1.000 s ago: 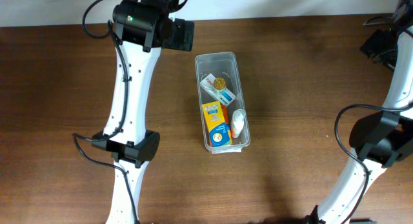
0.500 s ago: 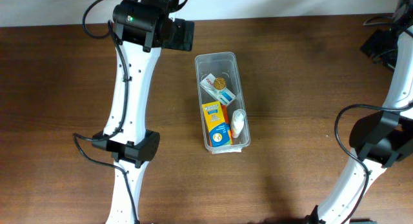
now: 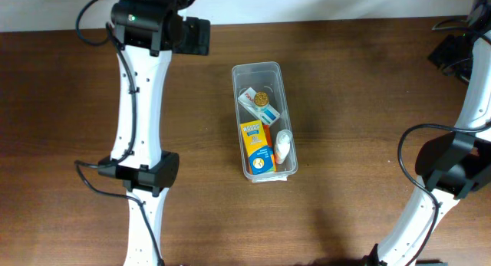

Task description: Pack container

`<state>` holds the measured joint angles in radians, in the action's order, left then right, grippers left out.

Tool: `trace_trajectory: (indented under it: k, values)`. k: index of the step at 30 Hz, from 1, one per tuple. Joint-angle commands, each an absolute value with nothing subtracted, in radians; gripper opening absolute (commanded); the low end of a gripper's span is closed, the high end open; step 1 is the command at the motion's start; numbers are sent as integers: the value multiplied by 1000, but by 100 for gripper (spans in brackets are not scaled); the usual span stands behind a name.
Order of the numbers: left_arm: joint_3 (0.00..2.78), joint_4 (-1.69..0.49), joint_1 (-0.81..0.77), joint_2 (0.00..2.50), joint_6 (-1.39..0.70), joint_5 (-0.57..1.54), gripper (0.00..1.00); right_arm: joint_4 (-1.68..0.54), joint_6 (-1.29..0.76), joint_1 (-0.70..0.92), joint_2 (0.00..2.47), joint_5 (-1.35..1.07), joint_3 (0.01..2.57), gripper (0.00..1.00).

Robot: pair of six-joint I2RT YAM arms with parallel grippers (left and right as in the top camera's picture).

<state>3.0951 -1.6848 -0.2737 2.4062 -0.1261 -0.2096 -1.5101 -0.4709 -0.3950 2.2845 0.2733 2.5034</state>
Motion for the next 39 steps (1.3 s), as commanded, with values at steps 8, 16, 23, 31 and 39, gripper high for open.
trace_trajectory:
  k: [8,16,23,31,39]
  values:
    - [2611,-1422,-185,1989,-96,-195,99,-1510,-476,-394,2280,293,2504,98]
    - [1946,-1075,-91,1657,-96,-98,99,-1510,-476,-394,2280,293,2504,98]
    - [1534,-786,-53,1419,-97,-90,99,-1510,-476,-394,2280,293,2504,98]
    - [1023,-467,-38,1085,-110,-90,99,-1510,-475,-394,2280,293,2504,98]
    - [490,-168,-38,563,-127,-93,99,-1510,-476,-394,2280,293,2504,98]
